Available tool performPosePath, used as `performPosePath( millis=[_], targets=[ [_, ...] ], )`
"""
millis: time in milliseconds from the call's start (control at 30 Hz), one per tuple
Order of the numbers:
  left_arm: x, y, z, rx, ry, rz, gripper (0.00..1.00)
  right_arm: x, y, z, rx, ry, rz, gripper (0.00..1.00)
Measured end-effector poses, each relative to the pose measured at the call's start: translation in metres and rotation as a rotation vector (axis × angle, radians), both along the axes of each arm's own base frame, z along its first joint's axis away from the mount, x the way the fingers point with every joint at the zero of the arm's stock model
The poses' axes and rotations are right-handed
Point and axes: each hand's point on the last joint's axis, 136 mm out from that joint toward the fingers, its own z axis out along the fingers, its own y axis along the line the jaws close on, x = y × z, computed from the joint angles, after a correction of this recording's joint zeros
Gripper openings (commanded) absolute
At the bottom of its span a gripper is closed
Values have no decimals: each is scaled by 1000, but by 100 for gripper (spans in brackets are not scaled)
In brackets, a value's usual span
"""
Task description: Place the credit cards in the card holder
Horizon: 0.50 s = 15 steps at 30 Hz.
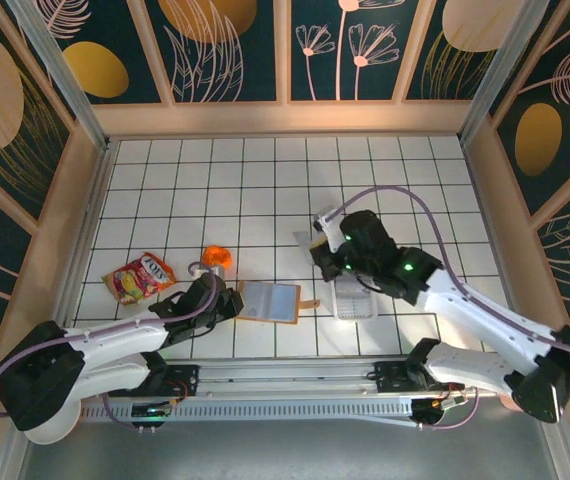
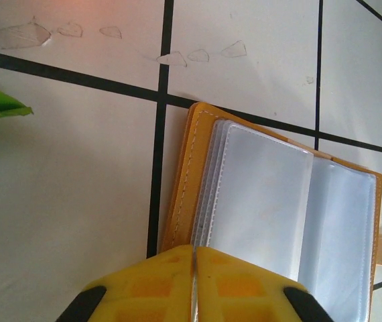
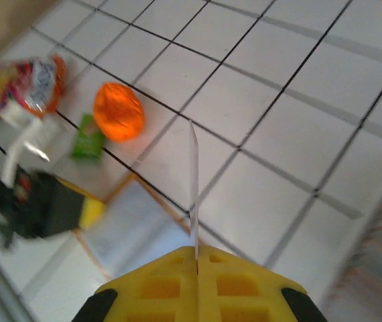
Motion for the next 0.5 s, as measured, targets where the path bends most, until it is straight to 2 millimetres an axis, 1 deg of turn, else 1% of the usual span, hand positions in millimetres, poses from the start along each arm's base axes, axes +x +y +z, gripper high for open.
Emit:
performPosePath(
  millis=[100, 167, 233, 367, 433, 500],
  targets=[
    [0, 1, 0, 1, 0, 1, 9, -3, 16, -24, 95, 167, -87, 0],
    [-1, 2, 1, 4, -1, 3, 10, -11, 26, -42, 124, 260, -128, 0],
    [-1, 3, 3, 3, -5, 6, 13, -19, 36, -59, 128, 335, -152, 0],
    [1, 3, 7, -3, -19, 11, 18, -36, 55, -91, 105, 446, -173, 0],
    [0, 4, 7, -2, -20, 11, 19, -42, 59, -103, 93, 484, -187, 0],
    [0, 5, 7, 1, -19, 12, 19, -44, 60, -112, 86, 512, -210, 0]
  ],
)
